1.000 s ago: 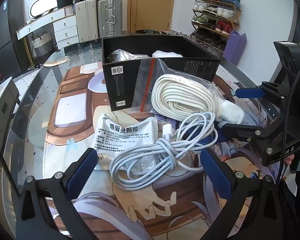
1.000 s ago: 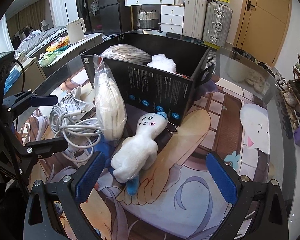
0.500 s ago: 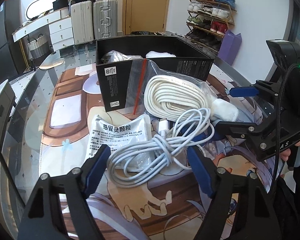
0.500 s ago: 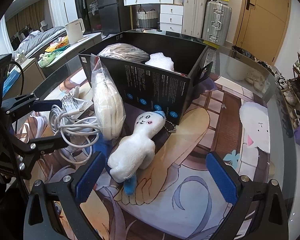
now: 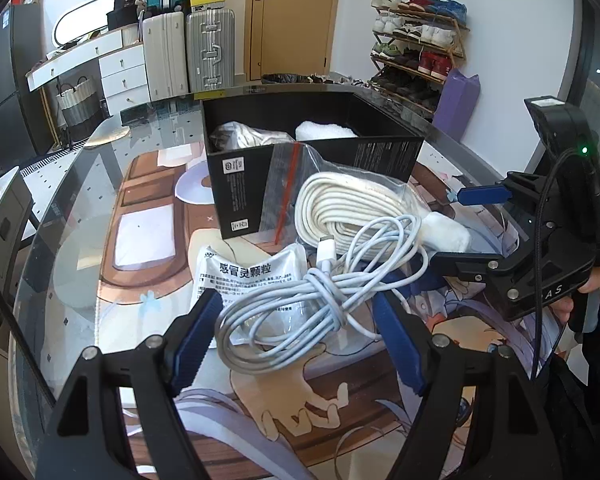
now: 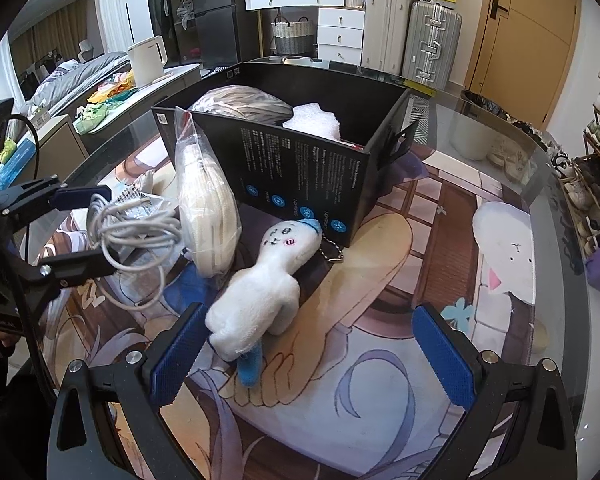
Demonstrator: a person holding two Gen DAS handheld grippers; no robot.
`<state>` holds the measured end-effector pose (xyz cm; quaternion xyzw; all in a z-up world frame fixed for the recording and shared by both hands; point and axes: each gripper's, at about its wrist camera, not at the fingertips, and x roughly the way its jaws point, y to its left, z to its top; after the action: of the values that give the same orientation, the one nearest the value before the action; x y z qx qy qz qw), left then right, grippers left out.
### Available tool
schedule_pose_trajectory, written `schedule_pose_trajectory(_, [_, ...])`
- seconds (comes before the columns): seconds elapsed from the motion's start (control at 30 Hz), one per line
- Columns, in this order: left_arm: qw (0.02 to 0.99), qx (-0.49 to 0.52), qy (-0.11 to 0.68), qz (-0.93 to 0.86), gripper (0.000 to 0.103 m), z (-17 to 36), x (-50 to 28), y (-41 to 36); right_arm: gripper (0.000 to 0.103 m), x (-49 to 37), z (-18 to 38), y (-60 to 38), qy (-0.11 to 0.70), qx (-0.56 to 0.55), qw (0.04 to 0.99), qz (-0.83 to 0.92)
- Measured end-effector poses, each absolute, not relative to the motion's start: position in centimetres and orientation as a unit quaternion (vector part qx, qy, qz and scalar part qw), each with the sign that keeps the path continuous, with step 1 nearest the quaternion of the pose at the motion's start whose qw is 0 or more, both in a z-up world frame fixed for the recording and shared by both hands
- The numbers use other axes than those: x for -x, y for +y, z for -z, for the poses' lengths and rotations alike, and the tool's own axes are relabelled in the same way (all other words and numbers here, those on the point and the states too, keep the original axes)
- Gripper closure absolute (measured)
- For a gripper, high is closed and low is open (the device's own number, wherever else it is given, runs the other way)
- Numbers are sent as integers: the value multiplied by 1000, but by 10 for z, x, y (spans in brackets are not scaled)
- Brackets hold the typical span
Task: Organize soft objects
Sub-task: 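Move right gripper onto white plush doll while left gripper approaches loose white cable coil, then close right gripper on plush doll while left gripper closes on white cable coil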
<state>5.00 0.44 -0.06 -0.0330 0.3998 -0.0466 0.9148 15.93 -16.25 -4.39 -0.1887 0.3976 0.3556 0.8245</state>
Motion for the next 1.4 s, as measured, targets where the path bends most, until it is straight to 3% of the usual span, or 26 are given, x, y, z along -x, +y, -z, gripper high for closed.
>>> schedule_pose_trajectory(0.6, [921,45,385,37,26,-6,-47,14,2,-164,56,-158,408,195,825,-340])
schedule_pose_trajectory(0.63, [921,47,384,36,26,-7,-47,14,4,-163,55,-158,406,193,825,-342])
schedule_pose_trajectory(0.73, [923,48,381,35,26,-8,-47,16,25,-161,53,-157,403,186,824,-352])
schedule_pose_trajectory(0.97, [927,50,371,32,26,-13,-45,21,44,-152,48,-153,388,186,827,-362])
schedule_pose_trajectory(1.13, [928,51,367,32,26,-15,-44,20,64,-146,47,-156,382,177,829,-369])
schedule_pose_trajectory(1.4, [931,51,360,36,26,-19,-43,18,68,-133,38,-168,362,168,836,-377])
